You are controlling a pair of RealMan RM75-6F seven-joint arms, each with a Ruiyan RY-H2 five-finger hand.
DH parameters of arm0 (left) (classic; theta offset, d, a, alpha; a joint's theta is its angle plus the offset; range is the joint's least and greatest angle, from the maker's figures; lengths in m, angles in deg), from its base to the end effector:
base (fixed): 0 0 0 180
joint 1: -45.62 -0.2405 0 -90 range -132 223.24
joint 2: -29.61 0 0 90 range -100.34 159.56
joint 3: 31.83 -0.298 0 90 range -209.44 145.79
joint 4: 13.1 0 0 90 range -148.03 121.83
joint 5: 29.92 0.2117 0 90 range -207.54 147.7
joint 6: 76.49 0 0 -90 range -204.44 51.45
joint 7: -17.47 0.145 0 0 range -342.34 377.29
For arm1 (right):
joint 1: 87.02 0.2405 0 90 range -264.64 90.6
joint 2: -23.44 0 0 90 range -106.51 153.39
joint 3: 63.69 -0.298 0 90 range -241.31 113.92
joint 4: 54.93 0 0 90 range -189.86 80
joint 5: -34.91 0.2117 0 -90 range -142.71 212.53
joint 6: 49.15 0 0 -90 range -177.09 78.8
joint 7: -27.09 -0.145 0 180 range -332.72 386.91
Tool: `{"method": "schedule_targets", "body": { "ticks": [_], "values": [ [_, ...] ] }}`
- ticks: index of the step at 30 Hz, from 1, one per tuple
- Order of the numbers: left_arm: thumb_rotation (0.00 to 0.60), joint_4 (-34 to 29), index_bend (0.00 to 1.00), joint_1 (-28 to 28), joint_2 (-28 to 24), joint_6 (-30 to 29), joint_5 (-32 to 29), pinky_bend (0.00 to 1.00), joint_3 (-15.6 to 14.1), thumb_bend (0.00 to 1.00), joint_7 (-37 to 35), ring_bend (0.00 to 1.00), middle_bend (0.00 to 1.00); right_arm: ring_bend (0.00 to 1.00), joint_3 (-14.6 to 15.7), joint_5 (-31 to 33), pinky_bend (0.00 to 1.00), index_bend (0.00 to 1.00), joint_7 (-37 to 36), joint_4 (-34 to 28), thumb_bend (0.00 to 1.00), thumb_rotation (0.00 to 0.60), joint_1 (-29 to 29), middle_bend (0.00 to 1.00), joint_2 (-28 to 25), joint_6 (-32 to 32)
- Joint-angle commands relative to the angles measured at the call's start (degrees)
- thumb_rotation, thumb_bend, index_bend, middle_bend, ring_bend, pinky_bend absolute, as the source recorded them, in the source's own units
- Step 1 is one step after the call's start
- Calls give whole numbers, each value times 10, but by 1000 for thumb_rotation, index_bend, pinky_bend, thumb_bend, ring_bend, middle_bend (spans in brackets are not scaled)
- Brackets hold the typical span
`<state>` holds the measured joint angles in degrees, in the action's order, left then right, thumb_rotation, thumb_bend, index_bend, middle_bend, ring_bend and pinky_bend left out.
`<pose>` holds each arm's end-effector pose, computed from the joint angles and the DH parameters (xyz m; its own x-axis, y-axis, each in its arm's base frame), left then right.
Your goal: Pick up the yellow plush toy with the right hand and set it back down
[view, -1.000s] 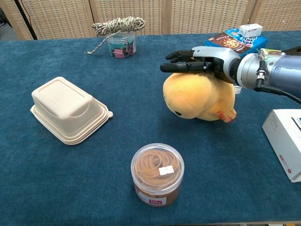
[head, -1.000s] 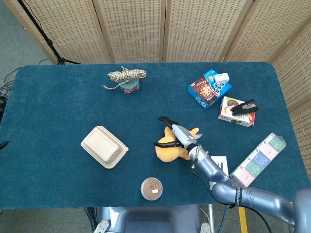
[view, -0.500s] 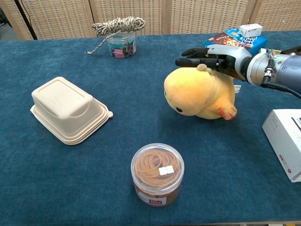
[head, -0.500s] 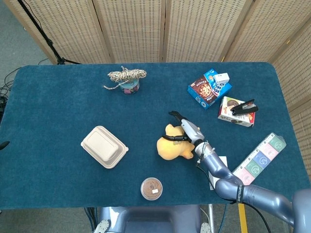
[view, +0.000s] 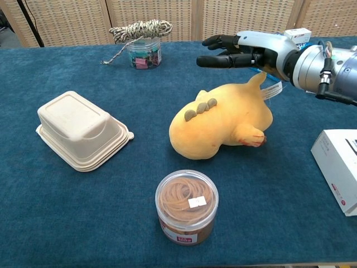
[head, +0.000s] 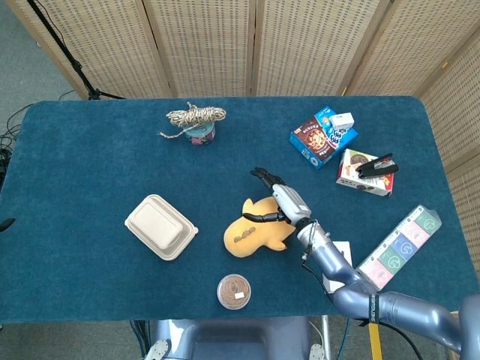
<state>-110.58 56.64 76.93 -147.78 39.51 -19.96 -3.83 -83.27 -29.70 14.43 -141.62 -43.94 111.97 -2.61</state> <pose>-0.3441 0.2502 0.2829 0.1478 -0.0483 0.9878 0.9788 0.1504 -0.1391 -0.1367 -0.3919 -0.0088 -0.1466 -0.4607 0.8754 -0.9389 -0.2139 -0.2698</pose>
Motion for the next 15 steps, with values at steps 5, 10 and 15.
{"method": "schedule_targets", "body": {
  "ticks": [5, 10, 15],
  "values": [
    [600, -2, 0, -3, -1, -6, 9, 0, -2, 0, -4, 0, 0, 0, 21, -67, 0, 0, 47, -43, 0, 246, -8, 0, -34, 51],
    [600, -2, 0, -5, -1, -12, 15, 0, -4, 0, -7, 0, 0, 0, 28, -82, 0, 0, 77, -47, 0, 243, -18, 0, -52, 85],
    [600, -3, 0, -6, -1, -15, 23, 0, -6, 0, -5, 0, 0, 0, 52, -122, 0, 0, 111, -40, 0, 244, -38, 0, -91, 119]
  ]
}}
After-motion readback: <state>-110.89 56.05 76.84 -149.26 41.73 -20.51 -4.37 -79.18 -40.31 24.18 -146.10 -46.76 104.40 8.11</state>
